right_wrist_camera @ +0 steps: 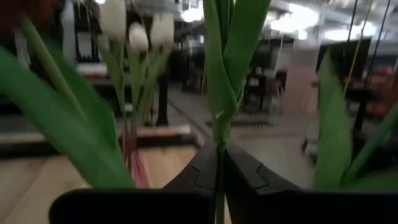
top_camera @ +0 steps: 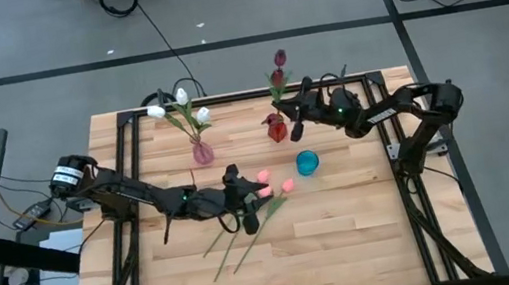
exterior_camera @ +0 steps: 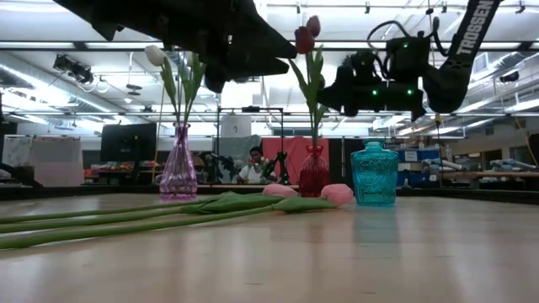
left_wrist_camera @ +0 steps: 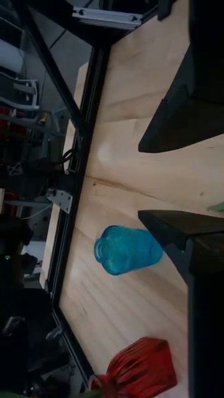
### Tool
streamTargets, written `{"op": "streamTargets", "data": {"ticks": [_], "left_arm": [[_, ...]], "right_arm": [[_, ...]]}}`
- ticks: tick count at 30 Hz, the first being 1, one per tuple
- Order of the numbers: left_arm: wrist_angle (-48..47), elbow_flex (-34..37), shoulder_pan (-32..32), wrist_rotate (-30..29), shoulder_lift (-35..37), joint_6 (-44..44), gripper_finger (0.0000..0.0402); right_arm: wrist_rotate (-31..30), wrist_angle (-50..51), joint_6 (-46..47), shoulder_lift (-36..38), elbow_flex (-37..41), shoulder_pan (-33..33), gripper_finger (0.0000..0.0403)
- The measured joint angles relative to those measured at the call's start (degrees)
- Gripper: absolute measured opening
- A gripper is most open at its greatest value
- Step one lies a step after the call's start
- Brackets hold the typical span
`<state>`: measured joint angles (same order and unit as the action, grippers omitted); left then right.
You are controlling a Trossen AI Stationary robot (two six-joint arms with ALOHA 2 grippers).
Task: Sort flowers into vase by color
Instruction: Move the red tulip into the red vase
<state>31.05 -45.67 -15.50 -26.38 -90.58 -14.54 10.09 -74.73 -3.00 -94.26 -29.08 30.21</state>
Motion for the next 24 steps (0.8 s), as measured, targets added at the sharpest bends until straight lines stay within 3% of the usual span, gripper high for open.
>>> {"op": "streamTargets", "data": {"ticks": [5,14,24], "left_arm": [[-0.1,0.0,0.0,0.0,-1.6,-4.1,0.0165],[-0.5,0.0,0.0,-0.1,-6.7,-11.4,0.0165],[-0.7,0.0,0.0,-0.1,-6.8,-14.3,0.0165]], "right_arm": [[0.0,8.1,0.0,0.0,0.0,0.1,0.0042],[1.7,14.6,0.2,1.4,0.0,0.1,0.0113],[2.0,30.1,-4.2,11.9,0.0,-0.2,0.0171]]}}
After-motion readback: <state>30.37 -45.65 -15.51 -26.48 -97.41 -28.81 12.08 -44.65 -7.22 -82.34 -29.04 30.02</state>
